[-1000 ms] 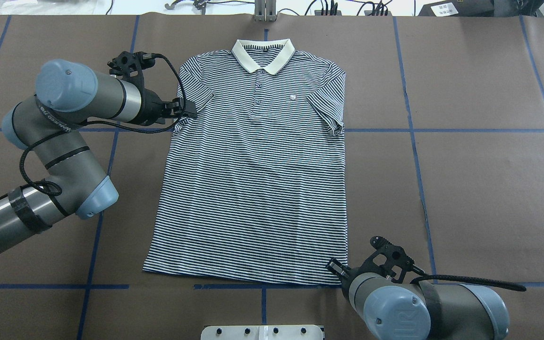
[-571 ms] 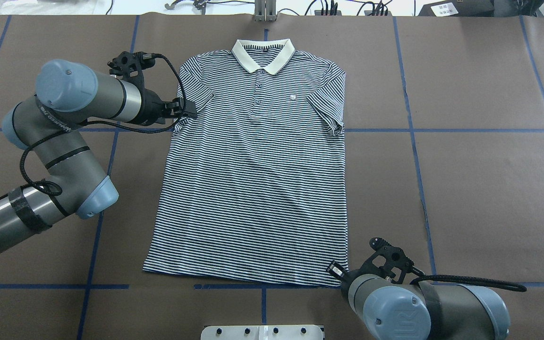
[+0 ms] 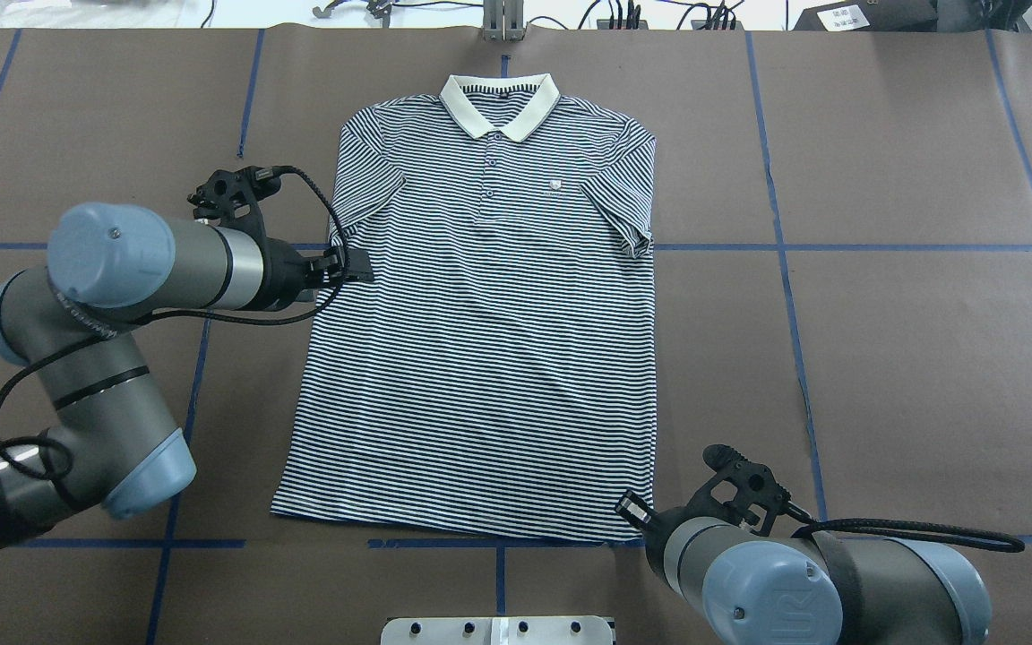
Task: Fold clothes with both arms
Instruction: 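Lower the left gripper to the other hem corner nearest the robot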
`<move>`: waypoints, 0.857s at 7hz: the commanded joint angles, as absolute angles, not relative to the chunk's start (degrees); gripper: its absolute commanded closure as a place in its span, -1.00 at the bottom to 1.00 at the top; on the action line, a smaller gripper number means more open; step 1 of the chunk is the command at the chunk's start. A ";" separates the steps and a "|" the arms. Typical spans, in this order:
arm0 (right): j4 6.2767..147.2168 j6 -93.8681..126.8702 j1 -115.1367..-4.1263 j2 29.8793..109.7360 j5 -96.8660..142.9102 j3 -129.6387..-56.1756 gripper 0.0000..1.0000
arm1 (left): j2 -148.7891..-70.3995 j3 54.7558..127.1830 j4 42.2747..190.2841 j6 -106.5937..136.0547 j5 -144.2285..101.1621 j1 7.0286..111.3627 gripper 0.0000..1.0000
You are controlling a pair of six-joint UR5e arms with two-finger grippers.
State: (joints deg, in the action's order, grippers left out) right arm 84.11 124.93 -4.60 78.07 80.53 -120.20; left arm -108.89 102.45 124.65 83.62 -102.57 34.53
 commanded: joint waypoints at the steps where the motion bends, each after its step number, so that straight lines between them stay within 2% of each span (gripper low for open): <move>1: 84.11 124.89 -4.66 78.31 80.60 -120.85 1.00 | -99.36 111.86 121.38 89.44 -96.98 26.58 -0.85; 3: 84.11 124.80 -4.66 78.49 80.60 -120.85 1.00 | -94.50 114.95 121.20 94.54 -95.63 20.51 -0.86; 6: 84.11 124.89 -4.66 78.49 80.51 -120.94 1.00 | -92.03 114.26 121.11 98.61 -92.30 14.60 -0.82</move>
State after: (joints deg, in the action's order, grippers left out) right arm 84.11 124.88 -4.66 78.48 80.54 -120.87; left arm -92.94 114.62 121.15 97.85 -93.74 16.38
